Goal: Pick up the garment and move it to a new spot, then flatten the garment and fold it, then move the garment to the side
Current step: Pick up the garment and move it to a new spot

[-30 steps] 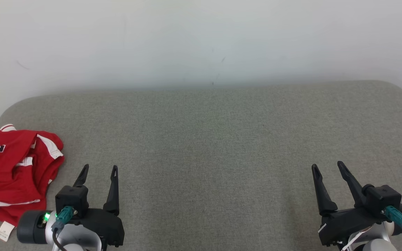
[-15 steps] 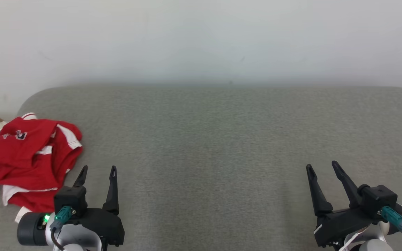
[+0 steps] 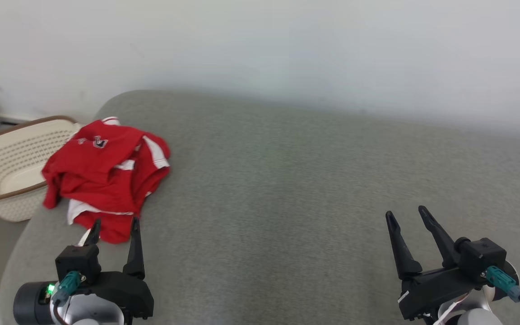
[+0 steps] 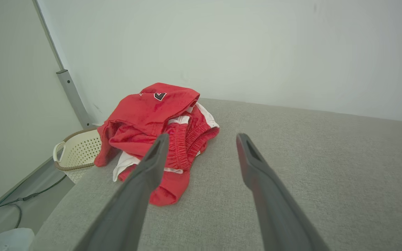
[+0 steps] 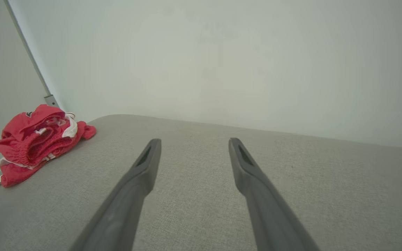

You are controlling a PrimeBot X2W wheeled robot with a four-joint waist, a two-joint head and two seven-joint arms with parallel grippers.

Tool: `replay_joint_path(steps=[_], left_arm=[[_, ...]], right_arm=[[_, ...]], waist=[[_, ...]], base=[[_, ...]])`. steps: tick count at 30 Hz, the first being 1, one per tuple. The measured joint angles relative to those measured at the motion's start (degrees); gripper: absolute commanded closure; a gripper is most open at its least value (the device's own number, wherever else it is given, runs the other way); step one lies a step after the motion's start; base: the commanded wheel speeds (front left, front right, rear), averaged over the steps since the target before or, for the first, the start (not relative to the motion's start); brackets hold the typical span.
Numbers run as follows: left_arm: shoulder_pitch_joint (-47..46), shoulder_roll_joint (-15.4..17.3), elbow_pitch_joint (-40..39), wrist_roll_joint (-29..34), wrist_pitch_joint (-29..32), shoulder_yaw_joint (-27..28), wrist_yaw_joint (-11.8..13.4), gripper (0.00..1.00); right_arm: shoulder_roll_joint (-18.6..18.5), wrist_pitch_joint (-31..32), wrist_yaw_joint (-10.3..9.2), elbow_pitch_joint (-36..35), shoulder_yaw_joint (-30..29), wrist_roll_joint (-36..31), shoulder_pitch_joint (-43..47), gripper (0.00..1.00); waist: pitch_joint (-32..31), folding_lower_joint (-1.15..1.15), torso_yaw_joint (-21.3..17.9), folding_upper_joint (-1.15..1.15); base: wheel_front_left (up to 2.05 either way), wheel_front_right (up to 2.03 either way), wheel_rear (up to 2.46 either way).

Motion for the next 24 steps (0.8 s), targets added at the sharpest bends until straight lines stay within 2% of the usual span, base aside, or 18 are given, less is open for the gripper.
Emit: replay_joint_path(steps=[13,24], left_arm=[[0.29,0.35,-0.94,-1.14,-0.59,0.76,1.07,0.00],[0.48,0.71,-1.49,-1.63,-0.60,0.87,1.74,0.00]], right_arm=[[0.13,0.44,0.00,-1.64,0.98,0.43,-0.21,0.00],[0.15,0.90,0.00,-2.55,1.38,0.77,-0.21,0.00]], waist=[[0.17,0.00,8.25,0.00],[0.51,0.00,9.11,0.00]], base=[[0.00,0.00,0.00],[0.00,0.00,0.00]])
